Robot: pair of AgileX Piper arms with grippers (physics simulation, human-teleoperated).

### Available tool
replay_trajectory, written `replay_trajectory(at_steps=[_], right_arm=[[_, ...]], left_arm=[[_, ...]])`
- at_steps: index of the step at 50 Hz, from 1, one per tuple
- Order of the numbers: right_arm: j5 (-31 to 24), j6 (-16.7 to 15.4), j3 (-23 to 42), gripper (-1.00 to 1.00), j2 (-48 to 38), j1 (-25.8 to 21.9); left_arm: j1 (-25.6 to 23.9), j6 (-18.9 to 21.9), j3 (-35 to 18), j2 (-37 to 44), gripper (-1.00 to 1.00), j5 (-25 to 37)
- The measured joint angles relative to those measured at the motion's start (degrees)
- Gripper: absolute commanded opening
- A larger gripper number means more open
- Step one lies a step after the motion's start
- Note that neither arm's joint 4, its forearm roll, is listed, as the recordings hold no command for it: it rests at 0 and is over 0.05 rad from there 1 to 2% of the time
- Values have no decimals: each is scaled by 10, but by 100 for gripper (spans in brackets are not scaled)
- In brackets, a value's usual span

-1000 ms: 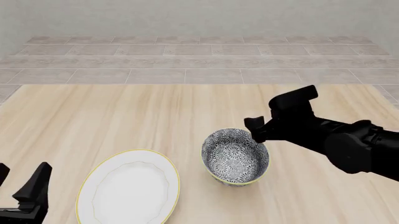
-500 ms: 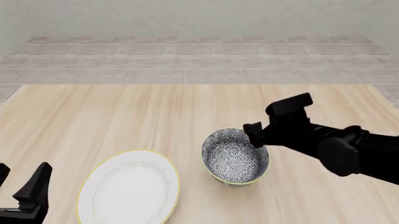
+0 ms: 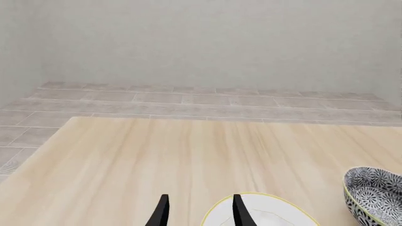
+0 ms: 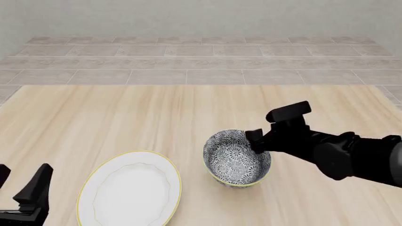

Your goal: Put the bowl on the plate.

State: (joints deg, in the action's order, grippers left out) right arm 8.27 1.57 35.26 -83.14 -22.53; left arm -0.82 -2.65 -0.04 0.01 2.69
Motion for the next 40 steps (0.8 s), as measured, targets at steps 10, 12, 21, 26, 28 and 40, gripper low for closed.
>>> replay_trajectory(at_steps=[10,12,21,26,28,40], right_arm=[[13,3,-5,100,-15,1],[15,4,-6,100,-18,2],[25,6,-9,100,-31,3],[30,6,-12,100,-38,6],[32,7,-12,100,-40,7],[43,9,-18,100,-55,11]], left_arm=[[1,0,0,0,100,1],[2,0,0,0,100,1],[2,0,0,0,100,1],[2,-1,0,0,100,1],[2,-1,0,0,100,1],[1,0,0,0,100,0]])
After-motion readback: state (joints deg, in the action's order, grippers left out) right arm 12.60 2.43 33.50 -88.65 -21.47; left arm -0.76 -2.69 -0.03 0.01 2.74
